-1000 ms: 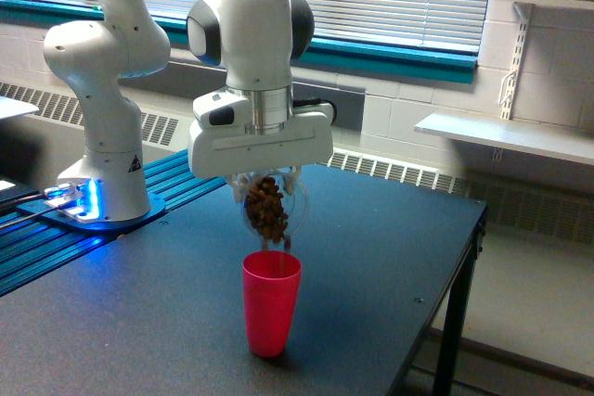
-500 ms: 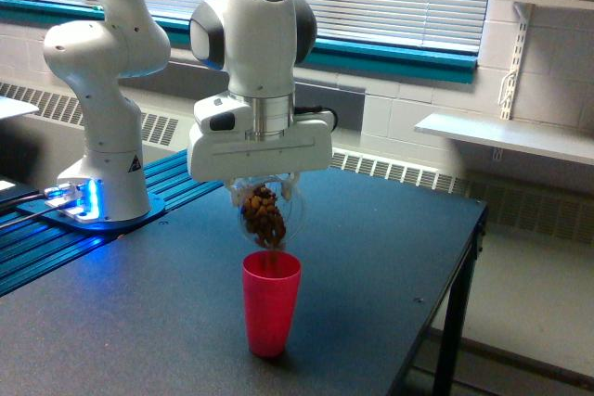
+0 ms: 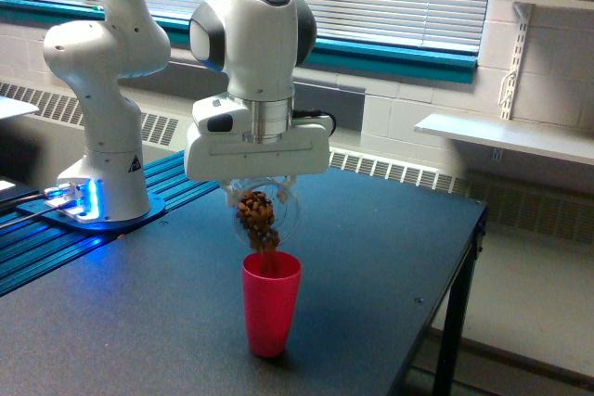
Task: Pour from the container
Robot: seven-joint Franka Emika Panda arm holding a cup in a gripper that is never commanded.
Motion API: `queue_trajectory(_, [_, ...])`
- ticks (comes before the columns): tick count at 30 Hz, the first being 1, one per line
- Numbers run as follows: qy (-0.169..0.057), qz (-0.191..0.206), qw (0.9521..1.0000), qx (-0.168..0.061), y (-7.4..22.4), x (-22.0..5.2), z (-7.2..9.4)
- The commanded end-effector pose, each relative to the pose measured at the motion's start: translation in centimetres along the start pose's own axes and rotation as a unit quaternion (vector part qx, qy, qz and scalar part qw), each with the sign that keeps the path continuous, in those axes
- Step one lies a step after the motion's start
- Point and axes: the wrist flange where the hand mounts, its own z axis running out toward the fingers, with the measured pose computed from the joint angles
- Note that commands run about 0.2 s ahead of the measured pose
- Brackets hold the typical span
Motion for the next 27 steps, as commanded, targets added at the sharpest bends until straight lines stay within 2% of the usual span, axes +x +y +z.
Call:
queue_trajectory(1, [0.0,0.004,0.9999,-0.014,-0.07,0.23,-0.23])
queue_trajectory(27, [-0.004,-0.022,0.998,-0.06,-0.53,0.05,-0.34])
